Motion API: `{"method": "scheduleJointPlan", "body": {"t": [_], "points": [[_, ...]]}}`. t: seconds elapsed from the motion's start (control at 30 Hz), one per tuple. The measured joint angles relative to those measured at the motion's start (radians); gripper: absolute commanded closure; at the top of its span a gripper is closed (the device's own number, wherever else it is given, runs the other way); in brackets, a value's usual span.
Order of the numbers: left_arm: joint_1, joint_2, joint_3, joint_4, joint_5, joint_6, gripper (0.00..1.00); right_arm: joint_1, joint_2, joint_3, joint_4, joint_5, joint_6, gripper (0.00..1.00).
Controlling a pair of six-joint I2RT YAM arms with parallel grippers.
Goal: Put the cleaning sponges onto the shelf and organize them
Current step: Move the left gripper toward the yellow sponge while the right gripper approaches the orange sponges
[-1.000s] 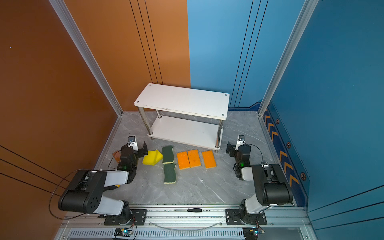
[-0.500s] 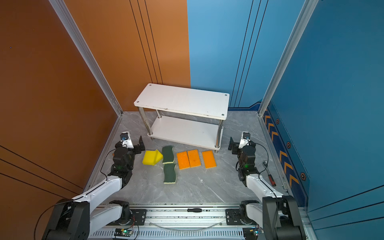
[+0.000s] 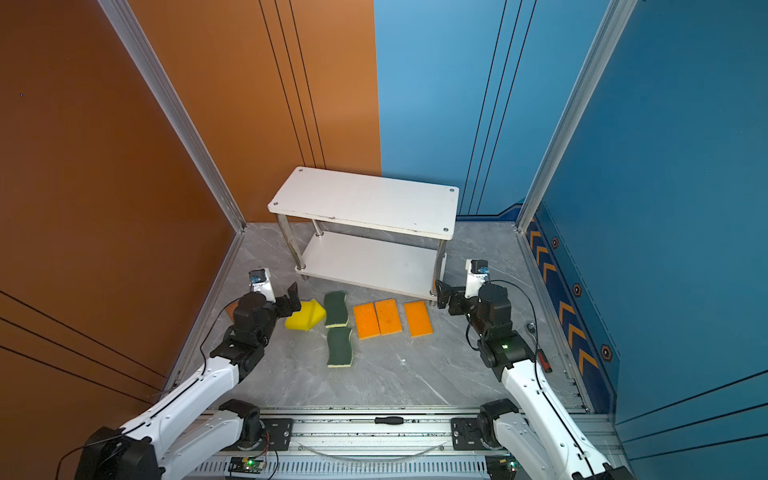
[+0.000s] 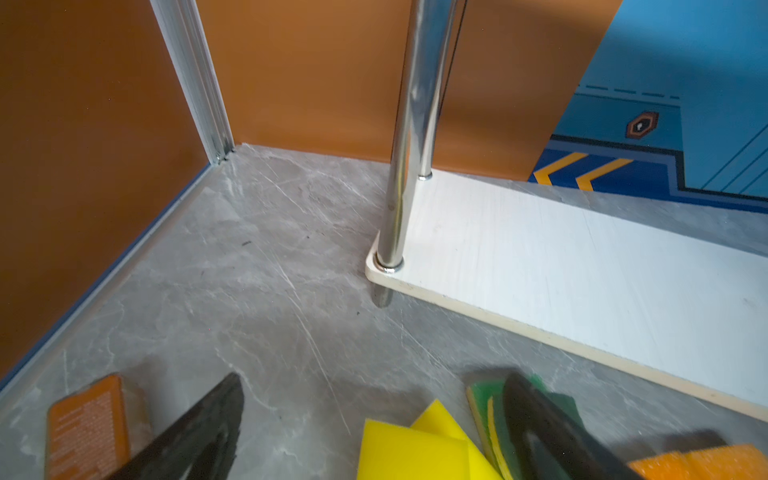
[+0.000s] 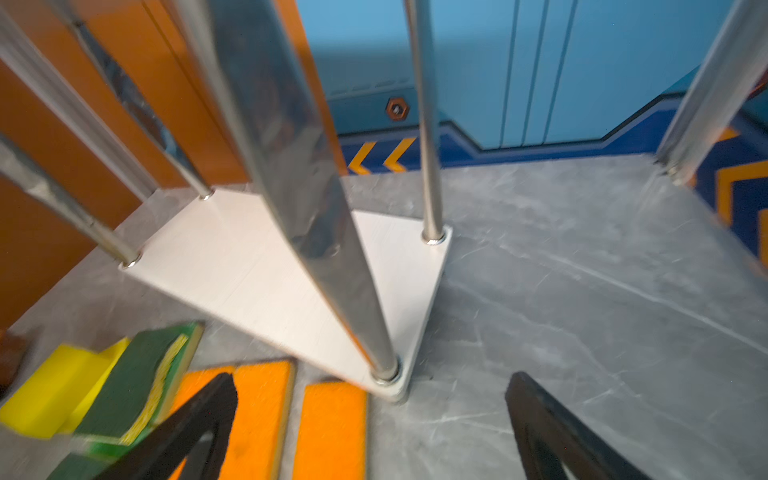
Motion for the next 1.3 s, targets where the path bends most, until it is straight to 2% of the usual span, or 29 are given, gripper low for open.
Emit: {"method": "scheduleJointPlan", "body": {"t": [0.13, 0.3, 0.53, 1.0, 1.3], "points": [[-0.019, 0.0, 0.004, -0.069, 0.011, -0.043, 0.02, 0.075, 0.074, 0.075, -0.124, -0.046, 0.027, 0.0], [-0.036, -0.002, -0.007, -0.105, 0.027, -0.097, 0.02, 0.153, 0.079, 0.061, -0.187, -0.087, 0.062, 0.0], [-0.036, -0.023, -0.031, -0.153, 0.047, -0.142, 0.02, 0.156, 0.015, 0.025, -0.2, -0.13, 0.096, 0.0], [-0.036, -0.047, -0.032, -0.212, 0.078, -0.152, 0.02, 0.156, 0.023, 0.024, -0.2, -0.185, 0.112, 0.0], [-0.036, 0.016, -0.029, -0.241, 0.096, -0.155, 0.02, 0.156, 0.025, 0.024, -0.2, -0.215, 0.115, 0.0]]}}
